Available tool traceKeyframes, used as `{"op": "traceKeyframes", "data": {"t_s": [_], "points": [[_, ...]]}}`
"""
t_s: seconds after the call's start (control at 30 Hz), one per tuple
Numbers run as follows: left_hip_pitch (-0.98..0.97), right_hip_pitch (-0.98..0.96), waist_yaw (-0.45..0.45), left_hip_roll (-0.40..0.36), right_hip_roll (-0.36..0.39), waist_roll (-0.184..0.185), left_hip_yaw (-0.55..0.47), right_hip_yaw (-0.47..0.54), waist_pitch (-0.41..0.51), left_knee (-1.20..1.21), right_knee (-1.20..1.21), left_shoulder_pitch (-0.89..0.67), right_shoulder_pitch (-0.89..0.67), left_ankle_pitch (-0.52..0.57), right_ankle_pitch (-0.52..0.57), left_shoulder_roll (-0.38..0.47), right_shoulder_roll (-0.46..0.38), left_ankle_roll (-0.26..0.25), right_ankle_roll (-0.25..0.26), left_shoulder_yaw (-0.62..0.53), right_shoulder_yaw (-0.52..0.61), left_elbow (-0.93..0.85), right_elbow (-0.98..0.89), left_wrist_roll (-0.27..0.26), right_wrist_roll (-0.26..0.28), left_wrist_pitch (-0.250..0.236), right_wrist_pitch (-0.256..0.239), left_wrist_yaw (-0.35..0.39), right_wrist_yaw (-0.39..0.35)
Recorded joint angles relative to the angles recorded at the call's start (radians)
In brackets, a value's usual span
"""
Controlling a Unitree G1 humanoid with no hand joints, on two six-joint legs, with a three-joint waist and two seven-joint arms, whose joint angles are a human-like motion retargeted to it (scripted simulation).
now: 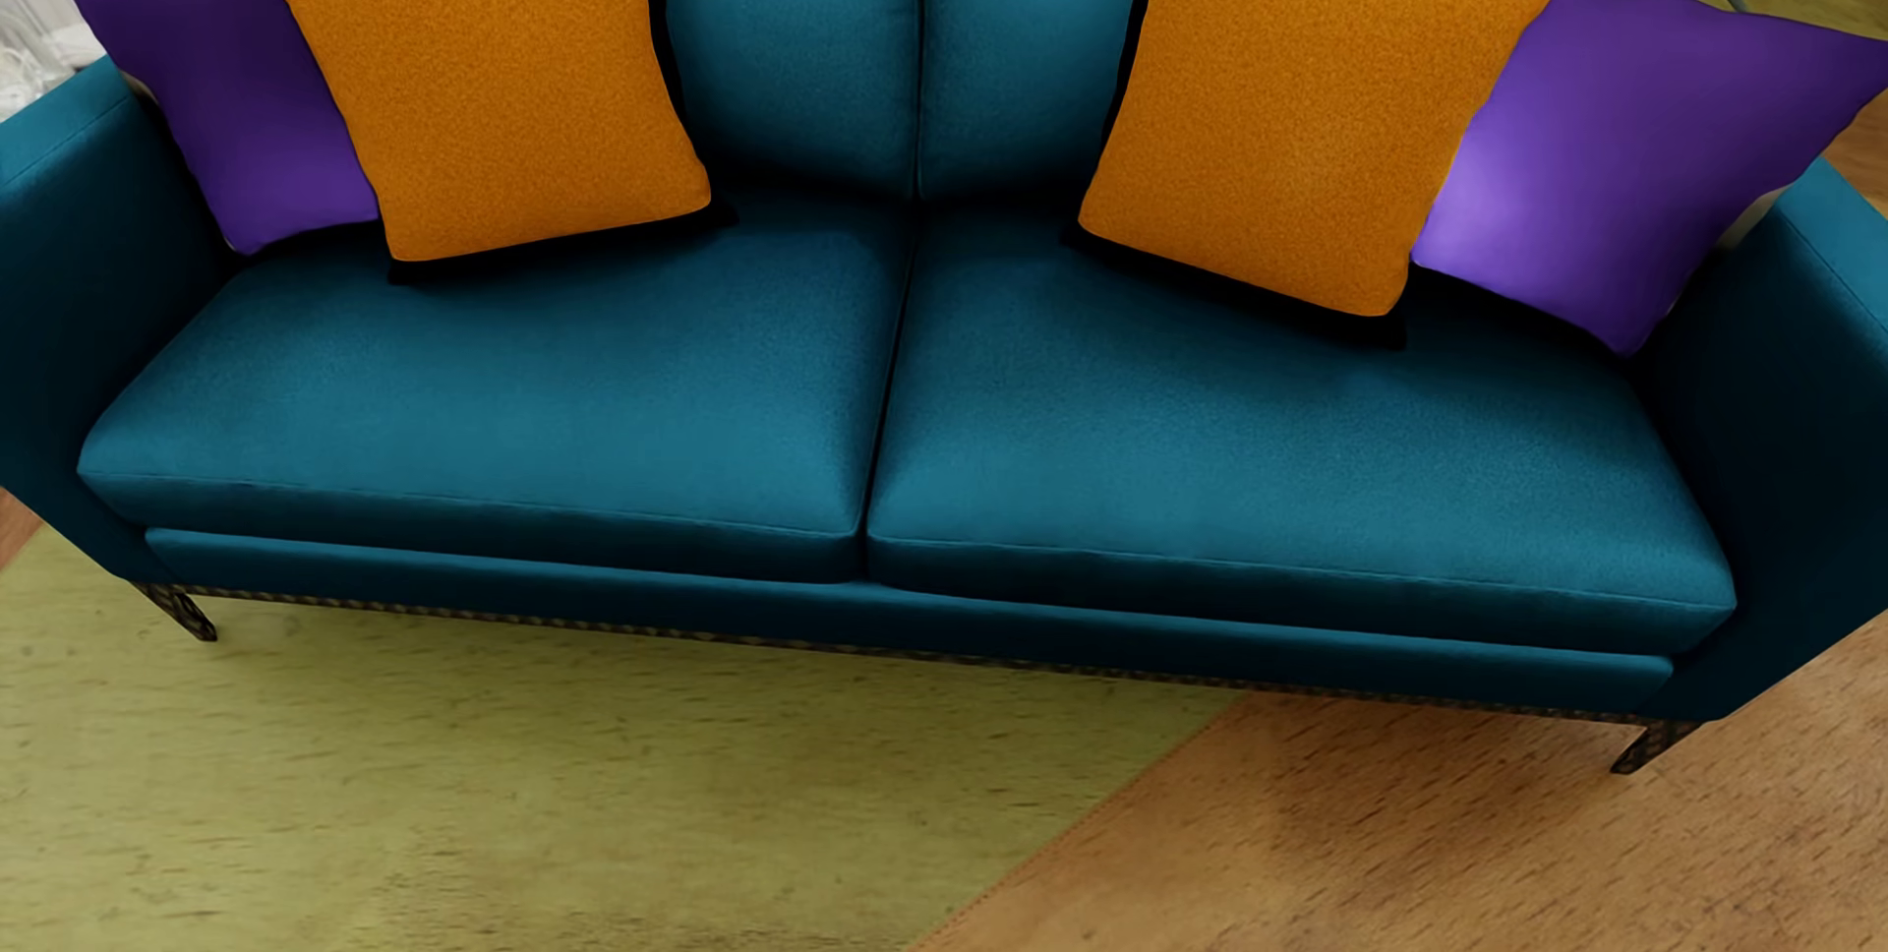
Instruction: Go to the sofa
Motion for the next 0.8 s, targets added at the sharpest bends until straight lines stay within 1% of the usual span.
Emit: {"op": "traceKeyframes", "data": {"t_s": [0.07,0.23,0.53,0.63,0.8], "points": [[0.006,0.004,0.0,0.0,0.0,0.0,0.0,0.0,0.003,0.0,0.003,0.004,-0.002,-0.001,-0.002,-0.006,0.001,0.001,0.0,0.009,-0.001,-0.001,0.002,-0.007,-0.005,0.005,-0.002,-0.002,-0.005],[0.008,0.005,-0.001,-0.001,-0.001,-0.002,-0.001,-0.002,0.005,-0.001,0.006,-0.007,-0.006,-0.001,-0.001,-0.002,0.001,0.003,0.001,-0.011,0.0,-0.002,0.001,0.015,-0.015,-0.003,-0.01,-0.005,-0.006],[0.009,-0.001,0.001,0.0,0.0,-0.004,0.011,0.009,0.001,-0.003,0.012,-0.024,-0.015,-0.001,-0.001,0.008,0.004,0.005,0.006,-0.037,0.027,-0.004,-0.014,0.008,-0.009,-0.02,-0.004,-0.008,-0.001],[0.009,-0.001,0.0,-0.001,-0.001,-0.004,0.012,0.011,0.002,0.0,0.015,-0.016,-0.013,-0.002,-0.002,0.011,-0.004,0.006,0.007,-0.051,0.028,-0.009,-0.007,0.005,-0.007,-0.02,-0.016,-0.01,-0.006],[0.009,-0.003,-0.002,-0.003,-0.003,-0.003,0.013,0.012,0.004,0.001,0.019,-0.009,-0.006,-0.004,-0.005,0.019,-0.007,0.007,0.008,-0.072,0.03,-0.008,-0.003,-0.003,-0.006,-0.015,-0.017,-0.015,-0.009]]}}
